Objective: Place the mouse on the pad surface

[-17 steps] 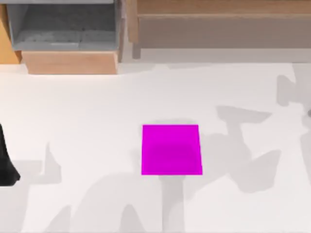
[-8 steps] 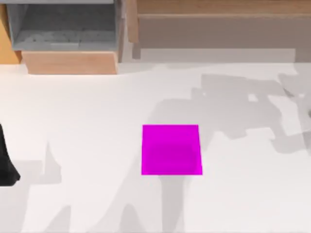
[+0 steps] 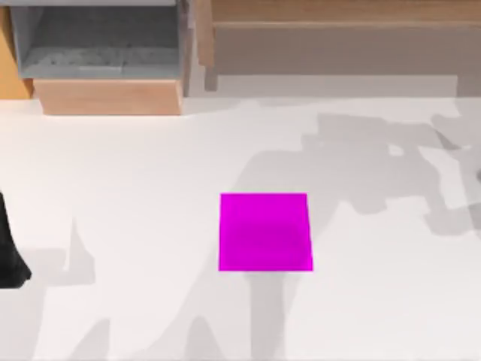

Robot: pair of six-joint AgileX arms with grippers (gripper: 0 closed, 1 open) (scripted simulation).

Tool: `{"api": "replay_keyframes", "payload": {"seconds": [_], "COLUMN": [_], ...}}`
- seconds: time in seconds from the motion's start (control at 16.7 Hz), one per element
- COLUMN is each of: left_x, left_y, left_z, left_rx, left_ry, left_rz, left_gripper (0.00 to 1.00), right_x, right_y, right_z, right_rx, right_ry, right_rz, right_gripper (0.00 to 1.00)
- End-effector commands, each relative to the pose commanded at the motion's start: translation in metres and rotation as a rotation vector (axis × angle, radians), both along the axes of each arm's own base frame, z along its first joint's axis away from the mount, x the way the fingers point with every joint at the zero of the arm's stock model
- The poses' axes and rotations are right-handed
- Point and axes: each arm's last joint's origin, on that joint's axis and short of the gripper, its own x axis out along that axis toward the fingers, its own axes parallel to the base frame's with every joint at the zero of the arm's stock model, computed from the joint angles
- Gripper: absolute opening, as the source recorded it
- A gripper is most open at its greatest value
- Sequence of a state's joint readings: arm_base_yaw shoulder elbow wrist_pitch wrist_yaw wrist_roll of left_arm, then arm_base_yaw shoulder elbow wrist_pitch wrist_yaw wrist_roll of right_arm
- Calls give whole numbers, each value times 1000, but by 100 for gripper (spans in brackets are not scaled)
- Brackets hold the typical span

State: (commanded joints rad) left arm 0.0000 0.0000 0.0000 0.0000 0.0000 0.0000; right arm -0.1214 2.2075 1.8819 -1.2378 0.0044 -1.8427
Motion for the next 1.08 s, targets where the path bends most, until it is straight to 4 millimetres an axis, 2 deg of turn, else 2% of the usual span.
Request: {"api": "replay_keyframes", "payload": {"seconds": [0.12, 0.36, 0.48, 0.78, 1.08], "left_x": [0, 0, 0, 0, 0], "left_y": [0, 0, 0, 0, 0], "left_z": [0, 0, 0, 0, 0], "left_rx": [0, 0, 0, 0, 0], "left_ry": [0, 0, 0, 0, 0], "left_rz": [0, 0, 0, 0, 0], "left_gripper": [100, 100, 100, 100, 100], "right_x": [2, 4, 2, 0, 0], "right_y": [-1, -2, -2, -2, -2], "right_z": [-17, -69, -88, -94, -94], "right_rx": [0, -2, -1, 0, 0], "right_ry": [2, -12, -6, -2, -2], "right_rz": [-3, -2, -2, -2, -2], "right_gripper": [100, 100, 100, 100, 62]}}
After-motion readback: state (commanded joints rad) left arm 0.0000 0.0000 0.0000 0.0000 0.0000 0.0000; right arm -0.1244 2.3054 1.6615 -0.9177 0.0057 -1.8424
